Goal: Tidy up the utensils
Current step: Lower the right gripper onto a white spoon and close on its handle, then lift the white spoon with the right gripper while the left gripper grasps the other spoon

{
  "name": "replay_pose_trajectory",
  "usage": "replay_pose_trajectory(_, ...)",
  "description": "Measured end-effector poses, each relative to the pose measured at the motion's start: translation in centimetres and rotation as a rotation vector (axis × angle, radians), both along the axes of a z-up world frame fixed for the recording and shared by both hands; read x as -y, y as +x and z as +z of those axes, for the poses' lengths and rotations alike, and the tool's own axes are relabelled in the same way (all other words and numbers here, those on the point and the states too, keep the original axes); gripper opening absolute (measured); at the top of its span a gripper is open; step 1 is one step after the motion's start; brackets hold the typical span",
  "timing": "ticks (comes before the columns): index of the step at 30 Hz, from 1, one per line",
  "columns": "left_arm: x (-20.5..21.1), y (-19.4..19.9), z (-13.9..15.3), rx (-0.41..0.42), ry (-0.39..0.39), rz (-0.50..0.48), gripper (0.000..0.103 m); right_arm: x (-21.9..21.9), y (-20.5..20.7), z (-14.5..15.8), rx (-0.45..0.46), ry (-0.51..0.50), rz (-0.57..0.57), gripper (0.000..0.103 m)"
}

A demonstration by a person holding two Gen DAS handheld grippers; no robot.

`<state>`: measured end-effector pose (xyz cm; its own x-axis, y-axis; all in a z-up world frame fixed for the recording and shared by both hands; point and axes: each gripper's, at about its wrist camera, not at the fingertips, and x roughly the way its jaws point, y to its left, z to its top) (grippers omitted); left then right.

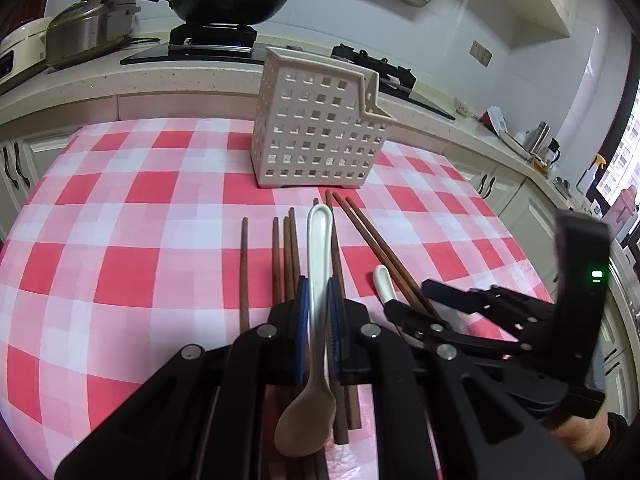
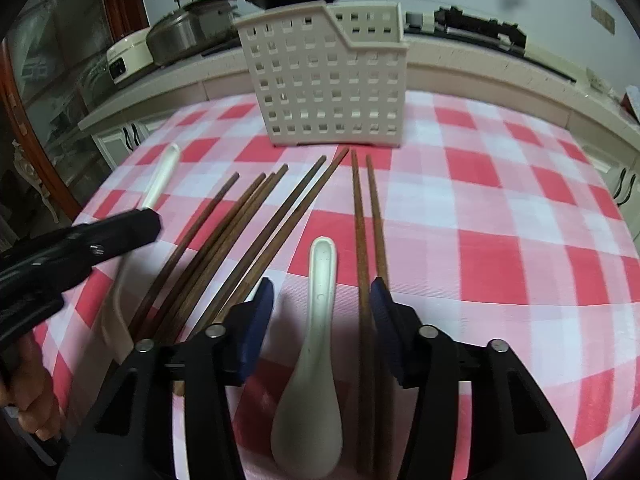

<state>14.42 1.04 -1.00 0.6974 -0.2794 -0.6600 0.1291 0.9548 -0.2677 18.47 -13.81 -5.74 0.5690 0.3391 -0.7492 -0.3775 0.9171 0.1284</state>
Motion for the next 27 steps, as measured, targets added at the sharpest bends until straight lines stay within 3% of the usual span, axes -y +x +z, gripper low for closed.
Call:
replay_pose_trajectory(11,-1.2,0.4,-0.5,0.005,-0.025,0.004,0.01,-1.6,1.8,-0.8,-0.025,-0.06,0.019,0.033)
replay_pose_trajectory(17,-1.2,0.6,-0.6,0.005,-0.024,-0.005,0.01,-2.2,1.9,-0.9,0.006,-0.118,0.028,0.029)
replay_pose_trajectory(19,-1.2,0.6,-0.5,0.007,-0.023,-0.006,0.01,-2.2,1.9,-0.9,0.013,-0.113,0.033,0.019)
replay_pose_trajectory(27,-0.6,0.4,0.6,0.026,-0.004,-0.011,0.01,-1.0,1.0,1.2,0.058,-0.056,0.026,0.019)
